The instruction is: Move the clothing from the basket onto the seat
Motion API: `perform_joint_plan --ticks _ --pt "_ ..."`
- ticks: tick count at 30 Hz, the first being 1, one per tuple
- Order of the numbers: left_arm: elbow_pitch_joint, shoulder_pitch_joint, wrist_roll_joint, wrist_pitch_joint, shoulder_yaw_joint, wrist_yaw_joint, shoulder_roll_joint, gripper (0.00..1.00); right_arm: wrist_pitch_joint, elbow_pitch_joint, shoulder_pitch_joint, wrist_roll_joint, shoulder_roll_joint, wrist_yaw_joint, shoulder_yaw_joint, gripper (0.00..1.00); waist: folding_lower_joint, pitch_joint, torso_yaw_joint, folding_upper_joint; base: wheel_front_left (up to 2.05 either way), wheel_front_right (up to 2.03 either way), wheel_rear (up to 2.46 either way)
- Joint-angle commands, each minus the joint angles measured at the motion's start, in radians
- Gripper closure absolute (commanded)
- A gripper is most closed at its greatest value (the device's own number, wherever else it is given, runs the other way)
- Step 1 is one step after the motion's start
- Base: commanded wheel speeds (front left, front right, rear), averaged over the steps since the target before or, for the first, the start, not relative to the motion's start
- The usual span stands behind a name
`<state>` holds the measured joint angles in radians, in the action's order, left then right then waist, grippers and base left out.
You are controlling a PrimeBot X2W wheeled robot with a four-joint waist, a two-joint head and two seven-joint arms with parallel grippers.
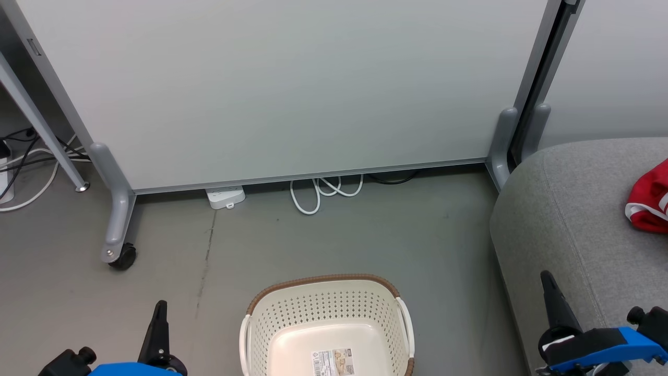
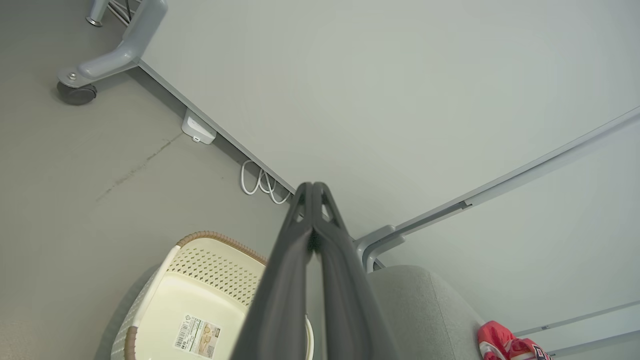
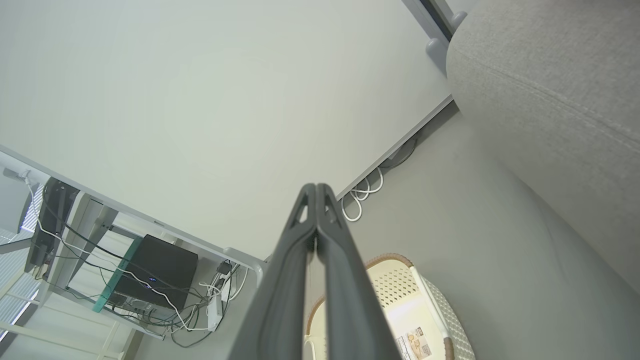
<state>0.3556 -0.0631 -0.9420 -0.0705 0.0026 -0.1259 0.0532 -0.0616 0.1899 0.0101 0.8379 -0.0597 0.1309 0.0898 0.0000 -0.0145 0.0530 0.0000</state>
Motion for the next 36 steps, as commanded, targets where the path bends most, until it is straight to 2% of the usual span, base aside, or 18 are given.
perform_joint_plan --ticks 1,36 --pt "-0.016 -0.028 -0.025 0.008 0.012 -0.003 0.005 1.00 -0.004 -0.006 0.028 0.030 0.001 0.000 0.003 1.00 0.0000 0.000 -0.001 0.0000 0.00 0.00 0.00" --pt "-0.069 -0.042 -0.369 0.104 0.068 -0.006 0.001 1.00 -0.031 0.026 0.070 0.428 0.006 0.000 0.015 1.00 0.0000 0.008 -0.024 0.0000 0.00 0.00 0.00"
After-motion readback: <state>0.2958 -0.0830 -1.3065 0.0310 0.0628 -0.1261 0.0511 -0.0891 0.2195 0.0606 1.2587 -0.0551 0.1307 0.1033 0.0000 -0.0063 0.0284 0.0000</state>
